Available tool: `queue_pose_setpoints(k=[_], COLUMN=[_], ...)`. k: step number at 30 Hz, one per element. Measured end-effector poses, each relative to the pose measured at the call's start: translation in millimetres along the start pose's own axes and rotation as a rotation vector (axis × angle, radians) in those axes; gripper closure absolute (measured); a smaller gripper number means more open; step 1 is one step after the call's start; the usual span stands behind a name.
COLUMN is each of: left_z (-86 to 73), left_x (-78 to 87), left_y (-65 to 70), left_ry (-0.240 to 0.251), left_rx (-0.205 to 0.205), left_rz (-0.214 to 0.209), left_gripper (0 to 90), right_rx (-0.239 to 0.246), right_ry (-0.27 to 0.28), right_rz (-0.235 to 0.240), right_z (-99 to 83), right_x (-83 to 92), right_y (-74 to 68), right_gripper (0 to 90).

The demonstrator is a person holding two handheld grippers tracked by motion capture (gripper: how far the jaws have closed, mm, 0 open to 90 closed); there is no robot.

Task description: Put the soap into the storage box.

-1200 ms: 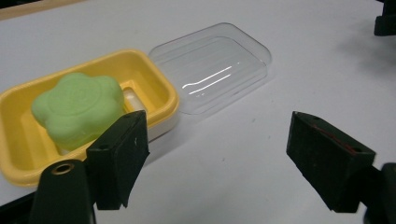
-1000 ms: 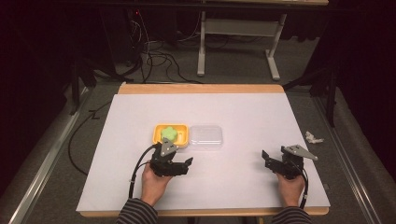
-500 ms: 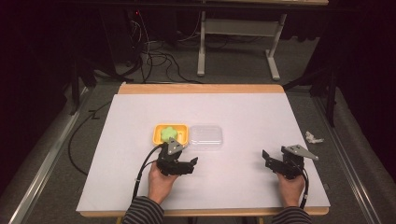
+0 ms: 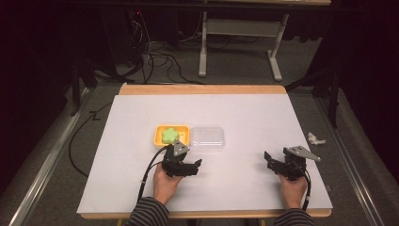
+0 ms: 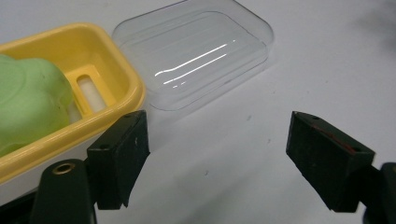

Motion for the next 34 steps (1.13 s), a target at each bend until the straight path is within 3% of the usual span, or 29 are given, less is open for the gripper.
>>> queue_pose_setpoints(k=[5,12,15,25,29,34], left_z=[-2.0,-4.6,-7.6,-10.6,-8.8,-10.9], left_x=[-4.2,-8.2,-8.5,-9.1,-7.3,-7.7], left_y=[-3.5,-4.0,-10.7,-24.2,-24.5,-22.3], left_ry=[-0.001,0.004,-0.012,0.030,0.048,0.054], left_rx=[-0.009,-0.012,-0.039,-0.067,-0.058,-0.085], left_rz=[0.012,-0.008,0.009,0.050,0.045,0.054], left_gripper=[21.8,20.9,20.4,18.8,18.2,18.1], right_rx=[-0.002,0.000,0.001,0.006,0.009,0.009], right_ry=[-0.002,-0.005,-0.007,-0.020,-0.024,-0.031], right_rz=[0.001,-0.001,-0.004,-0.006,-0.010,-0.009], right_z=[-0.1,-0.3,-0.4,-0.7,-1.0,-1.1], right_x=[-0.1,-0.2,-0.4,-1.7,-2.2,-2.9], right_y=[-0.2,-0.5,-0.7,-1.1,-1.5,-1.5], right_gripper=[18.2,18.2,18.2,18.2,18.2,18.1])
Point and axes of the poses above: each handheld gripper's, and its own axes: x roughly backward along the jaws, z roughly out of its top, y roughly to its right, the point moved 9 cm from there along -x, roughly forward along the jaws, and after that the axes turned 13 degrees about -y, right-handed, at the moved point
